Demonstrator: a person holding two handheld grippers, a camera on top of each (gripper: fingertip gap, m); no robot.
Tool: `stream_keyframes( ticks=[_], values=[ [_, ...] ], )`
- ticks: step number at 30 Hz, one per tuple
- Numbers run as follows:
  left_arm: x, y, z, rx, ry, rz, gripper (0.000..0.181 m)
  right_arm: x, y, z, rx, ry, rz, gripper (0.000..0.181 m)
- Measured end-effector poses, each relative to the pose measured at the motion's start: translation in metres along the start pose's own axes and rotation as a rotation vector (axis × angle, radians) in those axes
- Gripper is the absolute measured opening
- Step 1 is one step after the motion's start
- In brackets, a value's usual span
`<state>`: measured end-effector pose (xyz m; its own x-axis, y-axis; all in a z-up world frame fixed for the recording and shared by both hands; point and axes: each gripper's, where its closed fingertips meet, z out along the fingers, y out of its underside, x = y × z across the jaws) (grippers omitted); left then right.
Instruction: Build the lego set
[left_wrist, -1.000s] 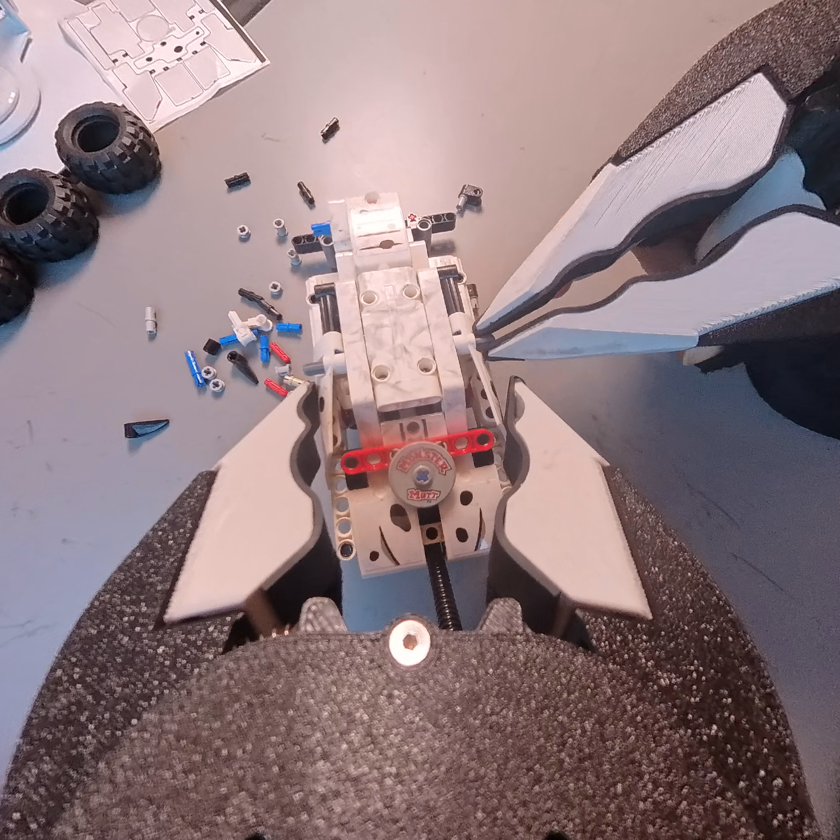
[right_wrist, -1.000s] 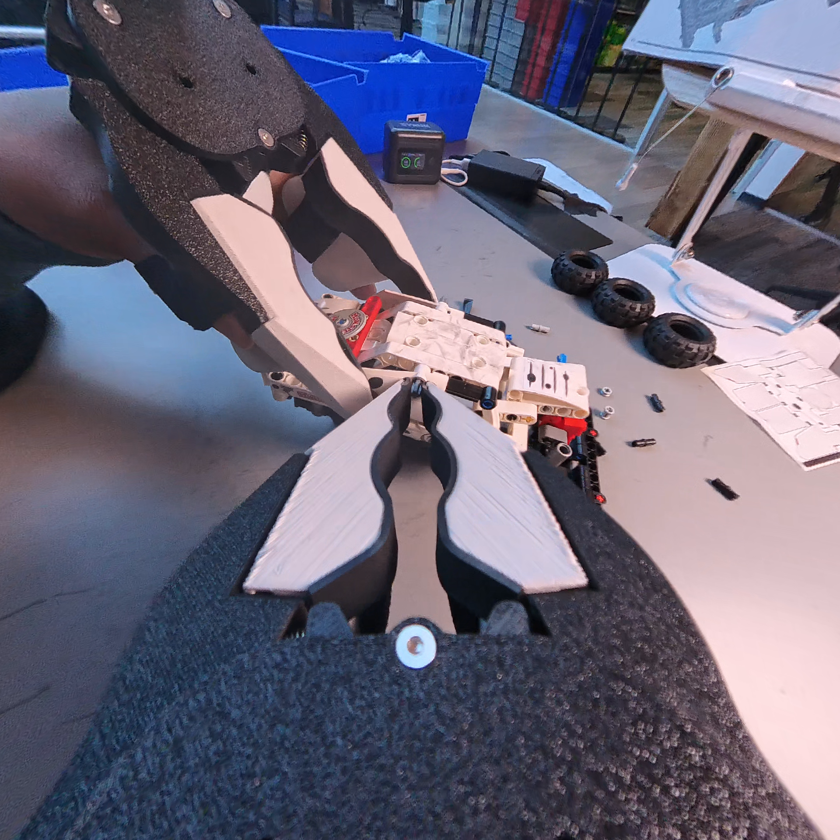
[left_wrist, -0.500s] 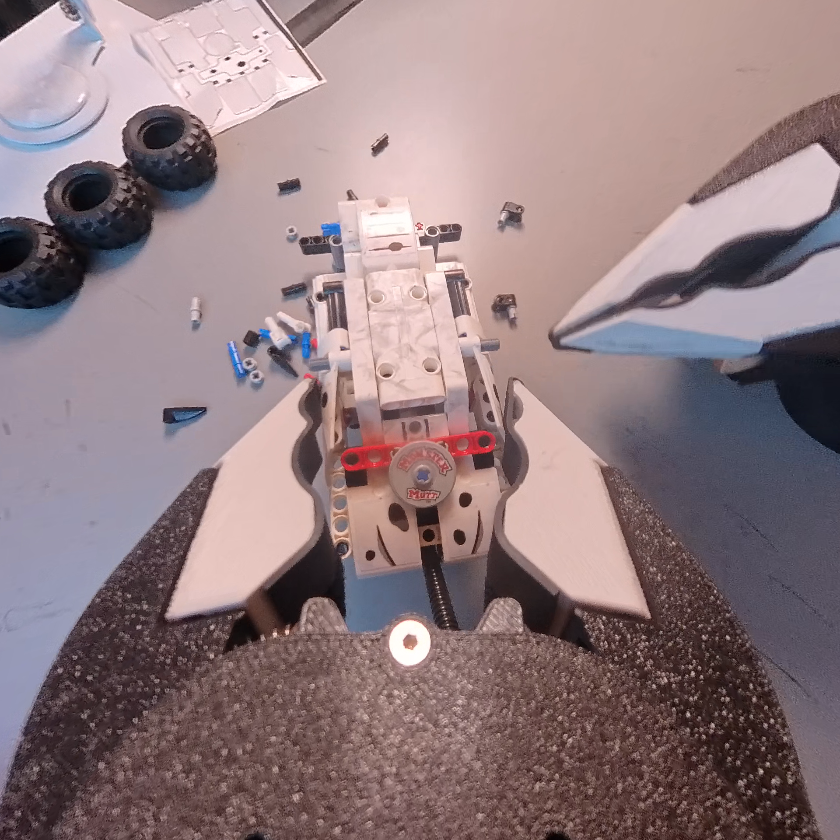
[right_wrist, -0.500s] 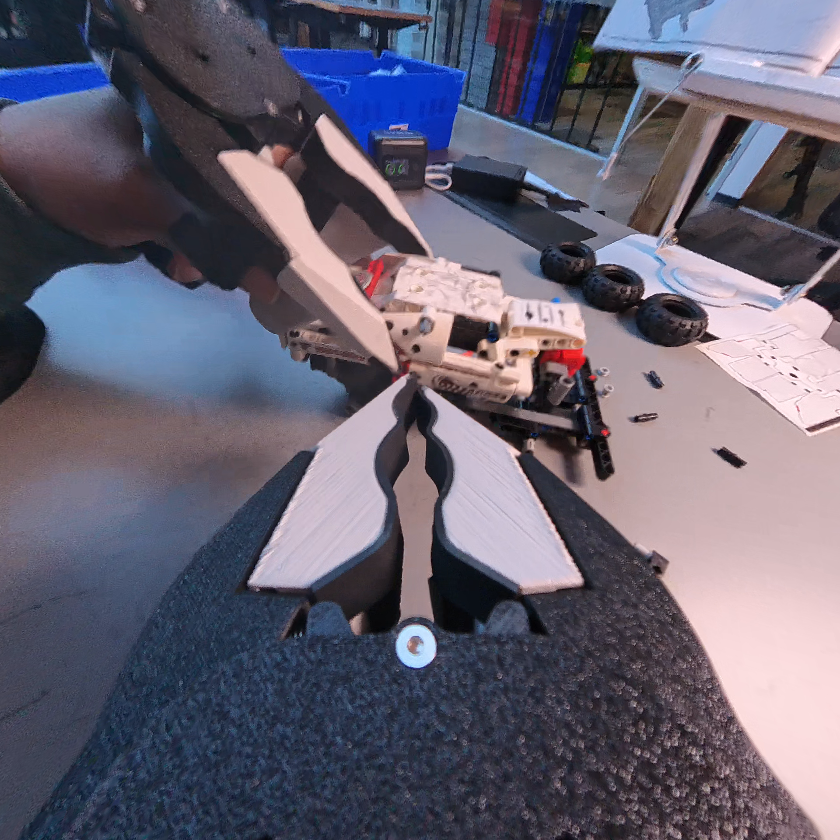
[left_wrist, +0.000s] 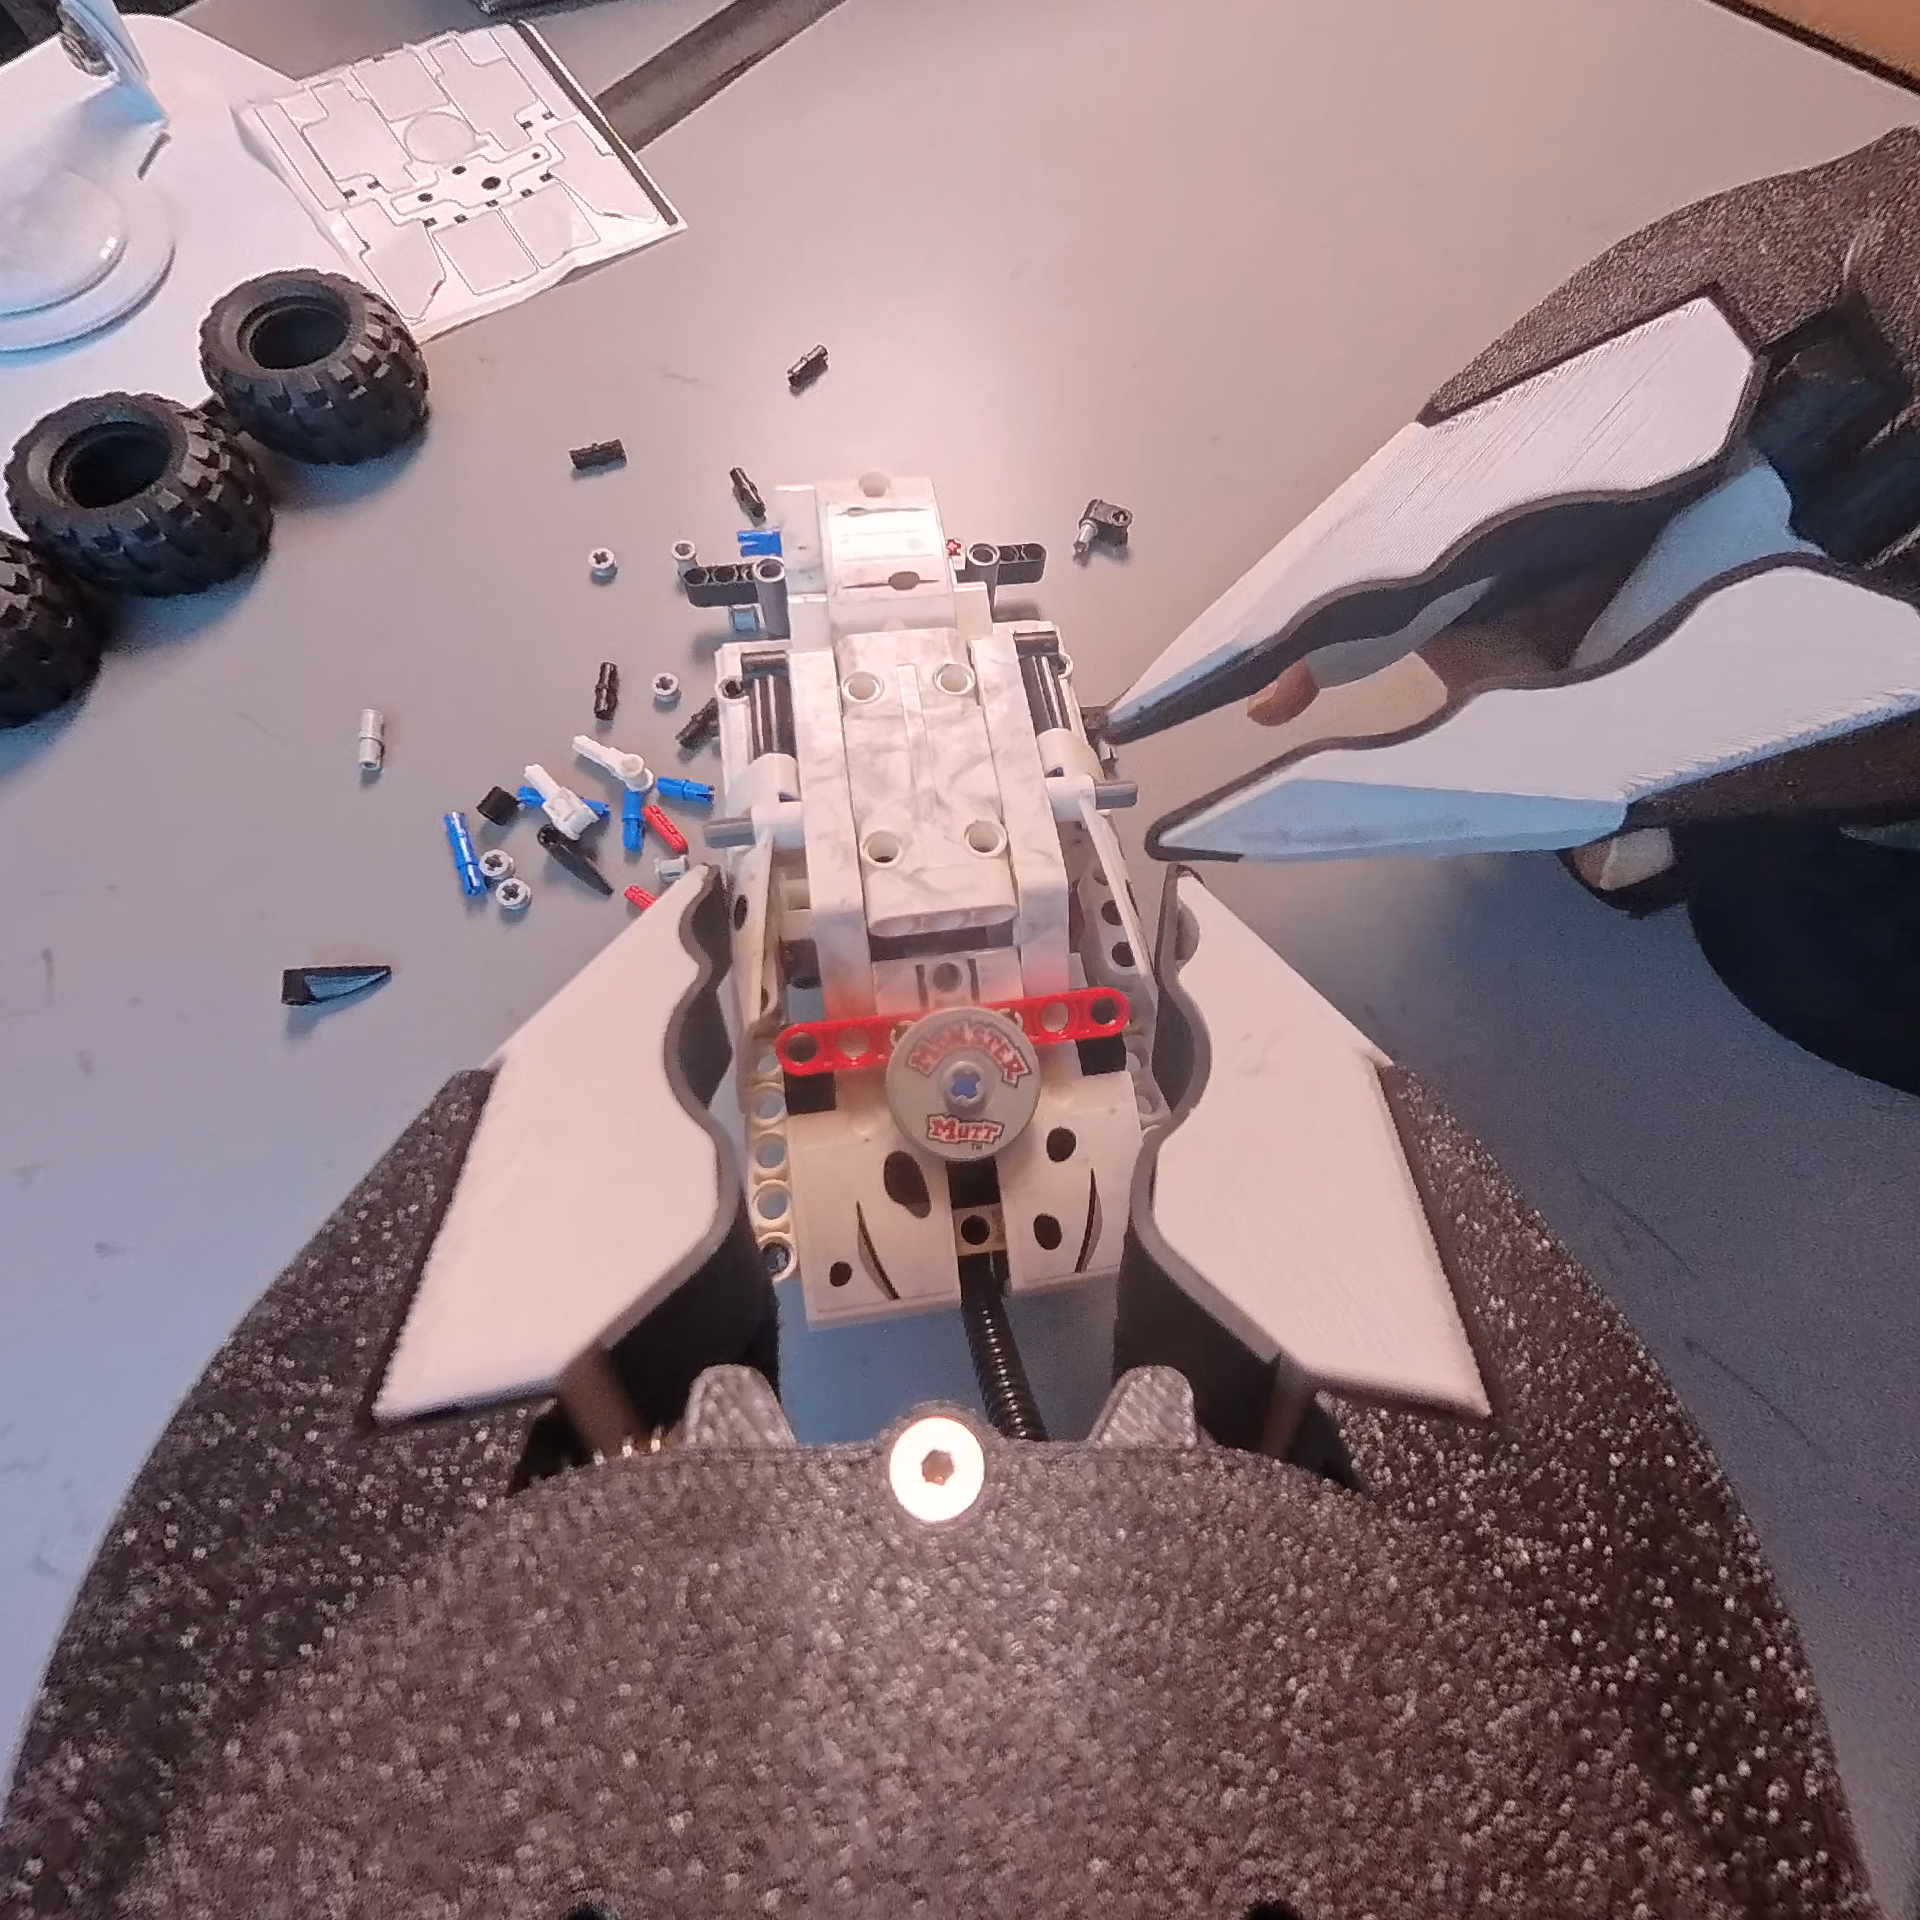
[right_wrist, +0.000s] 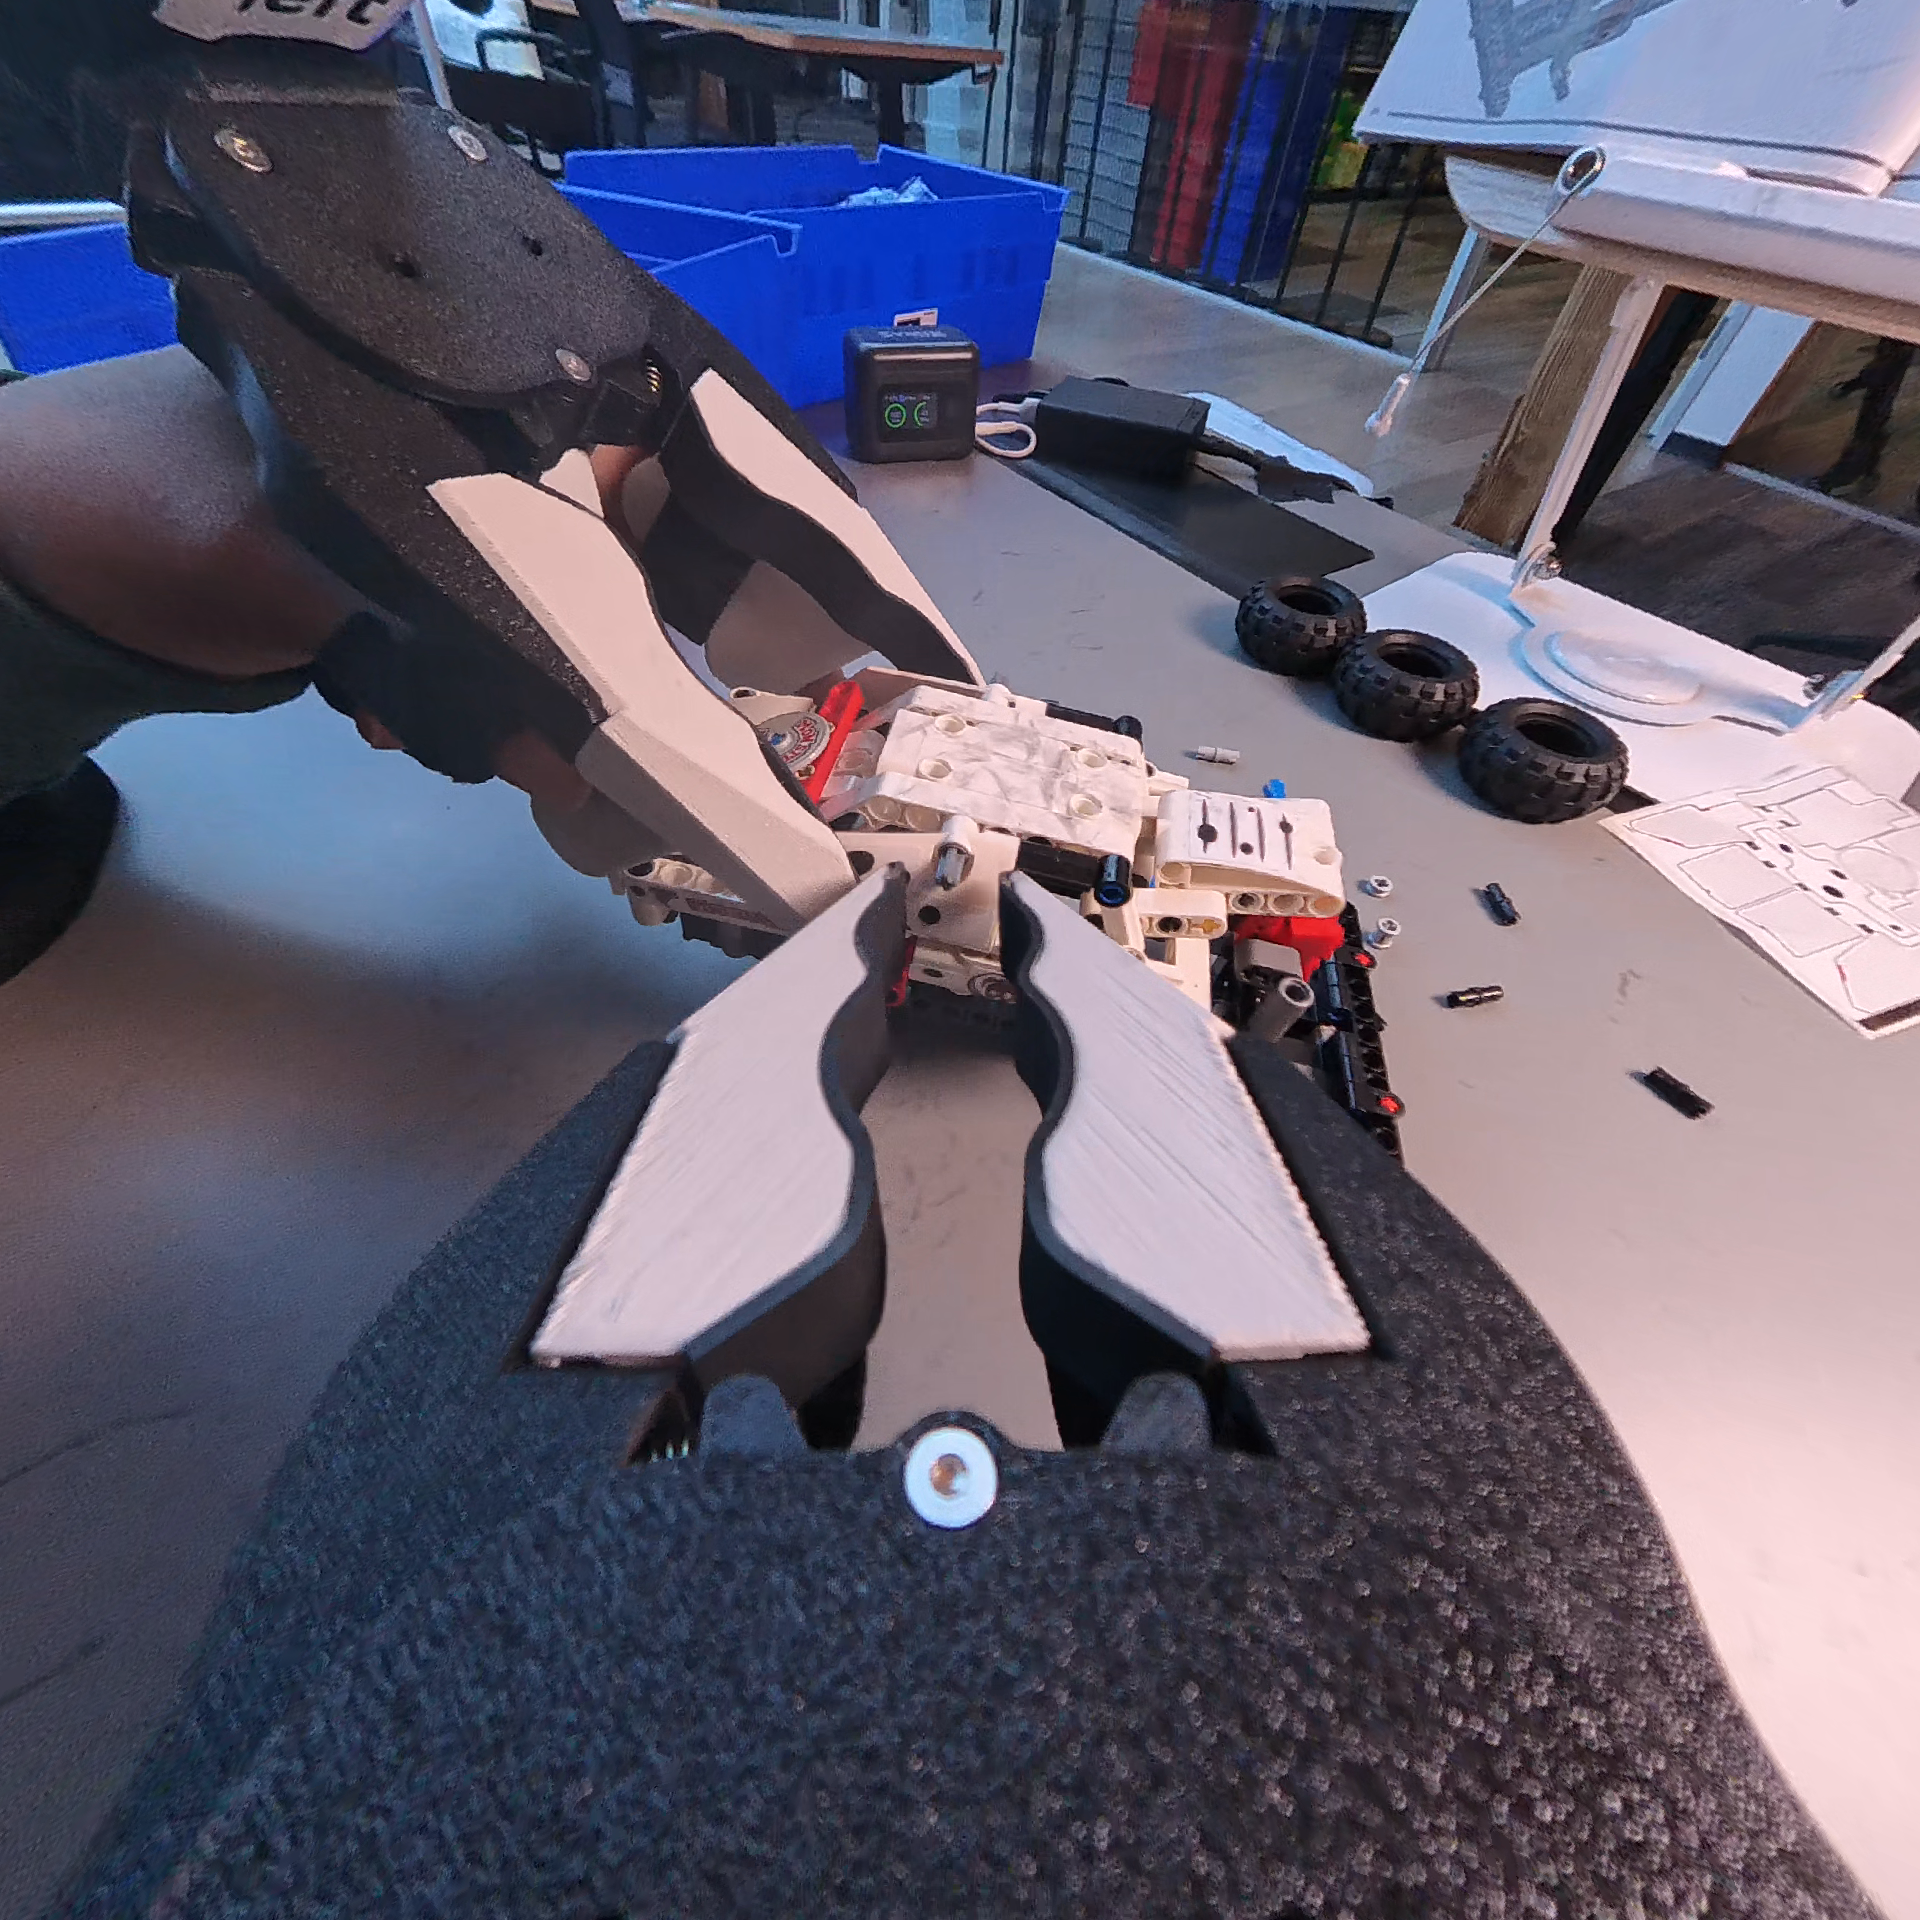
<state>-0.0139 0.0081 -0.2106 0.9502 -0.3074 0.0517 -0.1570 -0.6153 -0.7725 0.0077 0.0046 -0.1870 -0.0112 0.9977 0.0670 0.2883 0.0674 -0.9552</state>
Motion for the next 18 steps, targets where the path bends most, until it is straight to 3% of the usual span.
stream_keyframes(
  ticks=[6,10,18],
  values=[
    [0.0006,0.0006,-0.0004,-0.005,-0.003,0.016,0.080,0.0029,0.0006,0.0036,-0.027,0.019,-0.064,0.009],
    [0.0003,0.0010,-0.0003,-0.012,-0.011,0.027,0.079,-0.0015,-0.0004,0.0046,-0.047,0.069,-0.227,0.003],
    [-0.0014,0.0000,-0.0006,0.009,0.012,0.018,0.078,-0.0003,-0.0007,0.0048,-0.042,0.017,-0.218,0.000]
  ],
)
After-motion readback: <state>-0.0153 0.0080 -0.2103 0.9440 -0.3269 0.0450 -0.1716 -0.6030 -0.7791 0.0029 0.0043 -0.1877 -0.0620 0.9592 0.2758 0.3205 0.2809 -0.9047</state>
